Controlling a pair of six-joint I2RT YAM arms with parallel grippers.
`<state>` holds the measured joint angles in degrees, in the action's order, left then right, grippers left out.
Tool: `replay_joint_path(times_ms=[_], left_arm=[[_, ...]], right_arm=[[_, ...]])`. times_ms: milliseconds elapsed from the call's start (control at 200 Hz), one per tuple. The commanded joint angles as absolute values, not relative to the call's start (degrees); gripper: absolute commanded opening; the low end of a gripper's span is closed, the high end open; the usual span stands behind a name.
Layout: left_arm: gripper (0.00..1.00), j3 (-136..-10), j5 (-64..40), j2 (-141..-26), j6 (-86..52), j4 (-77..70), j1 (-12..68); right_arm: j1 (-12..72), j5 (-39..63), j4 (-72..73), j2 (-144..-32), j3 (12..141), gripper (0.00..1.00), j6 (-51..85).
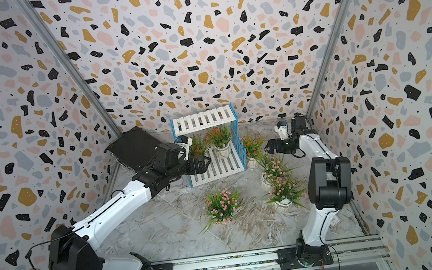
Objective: Place the baby's breath potted plants on the rack by color
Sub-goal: Pick up the baby's breath potted plant from the center of the board.
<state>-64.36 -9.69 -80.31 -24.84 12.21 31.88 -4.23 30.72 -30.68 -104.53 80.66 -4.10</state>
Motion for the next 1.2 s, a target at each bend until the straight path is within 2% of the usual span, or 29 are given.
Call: replay_joint_path(times_ms=[0,506,726,1196], left_arm=[[1.00,-64.77,-9.83,-79.89,-24.88,11.60,31.65],[1.00,-61.82,-5.17,-78.15,-23.76,10.81,30.97],[1.00,-60.47,-3.26,-78.12,-25.49,12.02,28.81],[1.00,-60.47,-4.04,-79.88,-27.31,13.20,25.10]], right_arm=[[-1.74,33.60,-31.52,-105.75,81.30,0.97,-11.40],[4.10,27.77,-17.32,-107.99,75.32,0.98,-14.41],[5.61,28.82,-12.66,-108.19,73.22,0.98,-14.32],[6.81,31.23,-15.84,-110.46,75.36,0.98,-16.74]])
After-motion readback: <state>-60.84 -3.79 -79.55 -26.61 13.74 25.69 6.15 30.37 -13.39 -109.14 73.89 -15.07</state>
